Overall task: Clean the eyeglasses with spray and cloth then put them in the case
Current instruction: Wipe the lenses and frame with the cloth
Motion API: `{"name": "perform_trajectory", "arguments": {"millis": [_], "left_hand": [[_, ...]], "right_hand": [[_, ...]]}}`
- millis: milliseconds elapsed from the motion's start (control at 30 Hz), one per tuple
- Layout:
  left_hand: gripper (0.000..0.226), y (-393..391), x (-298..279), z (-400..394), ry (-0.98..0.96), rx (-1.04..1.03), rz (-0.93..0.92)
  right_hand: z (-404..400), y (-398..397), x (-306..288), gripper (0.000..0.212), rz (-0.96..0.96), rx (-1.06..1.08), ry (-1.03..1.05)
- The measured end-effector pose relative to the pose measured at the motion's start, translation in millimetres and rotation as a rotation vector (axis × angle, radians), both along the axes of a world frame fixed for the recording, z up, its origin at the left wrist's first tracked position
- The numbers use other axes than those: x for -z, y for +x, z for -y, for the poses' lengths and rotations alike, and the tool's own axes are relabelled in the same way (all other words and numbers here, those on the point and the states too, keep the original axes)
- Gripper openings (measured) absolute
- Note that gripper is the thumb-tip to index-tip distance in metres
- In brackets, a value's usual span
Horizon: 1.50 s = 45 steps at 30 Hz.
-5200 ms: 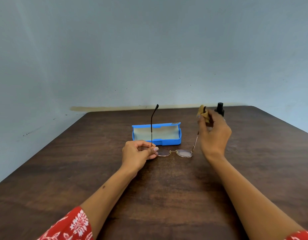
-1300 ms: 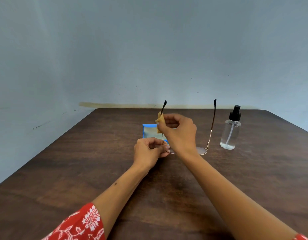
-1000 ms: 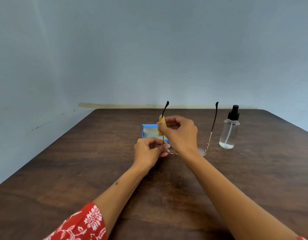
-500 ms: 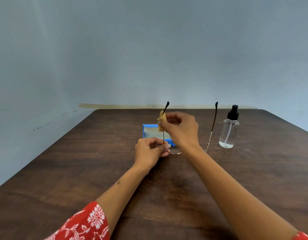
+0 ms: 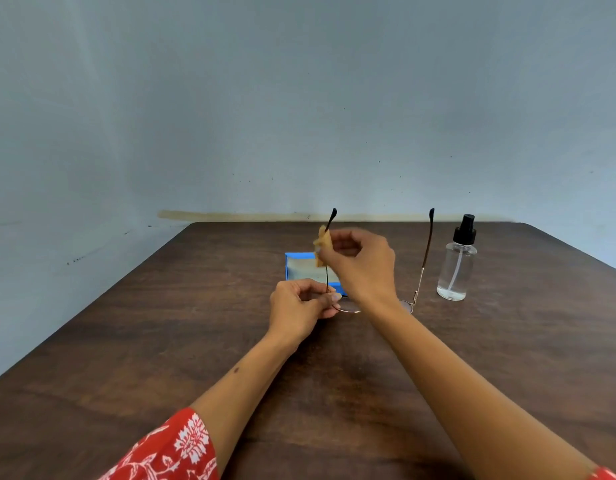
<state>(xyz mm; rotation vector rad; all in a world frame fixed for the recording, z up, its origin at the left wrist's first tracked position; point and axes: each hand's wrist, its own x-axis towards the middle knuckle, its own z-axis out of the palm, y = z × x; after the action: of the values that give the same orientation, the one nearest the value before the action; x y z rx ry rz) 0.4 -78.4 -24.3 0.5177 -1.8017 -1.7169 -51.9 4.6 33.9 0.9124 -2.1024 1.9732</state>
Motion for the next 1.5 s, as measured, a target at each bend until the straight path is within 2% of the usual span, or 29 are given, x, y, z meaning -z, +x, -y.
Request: {"name": "perform_trajectory", "arguments": {"millis": [133,400,533,667,733,867,967,1200,1500], "left_hand": [[0.009,-1,1,0,0.025,-0.004,-0.005],[0.018,2,2,1,-0.028,0.009,-0.001],[0.007,1,0,1,-0.012,0.019,0.021],[0.012,0,1,0,-0.004,0.016,0.001],[0.010,0,1,0,-0.013,0.014,0.011],[0.007,0,1,1,-0.039,0.010,0.021],[0.007,1,1,0,-0.044,0.010,0.006],[0.007,0,2,0,-0.013,0.021,0.001],[0.011,0,4,2,-0.069,0.014,0.025]], "right_hand": [[3,0,-18,0.005,-0.003,-0.002,-0.142],[1,-3,26,0.007,-0.011,0.025,0.179],[0,-3,7,0.009,-0.032,0.037,0.075],[0,-1,-16,0.007,-0.029,0.060,-0.096],[1,0,-13,0.007,-0.026,0.068,-0.091],[3,0,17,0.007,0.022,0.062,0.082],[2,-1,24,0.008,0.050,0.062,0.123],[1,0,-12,0.008,-0.030,0.071,-0.094],[-1,-2,25,0.005,0.038,0.040,0.209]]}}
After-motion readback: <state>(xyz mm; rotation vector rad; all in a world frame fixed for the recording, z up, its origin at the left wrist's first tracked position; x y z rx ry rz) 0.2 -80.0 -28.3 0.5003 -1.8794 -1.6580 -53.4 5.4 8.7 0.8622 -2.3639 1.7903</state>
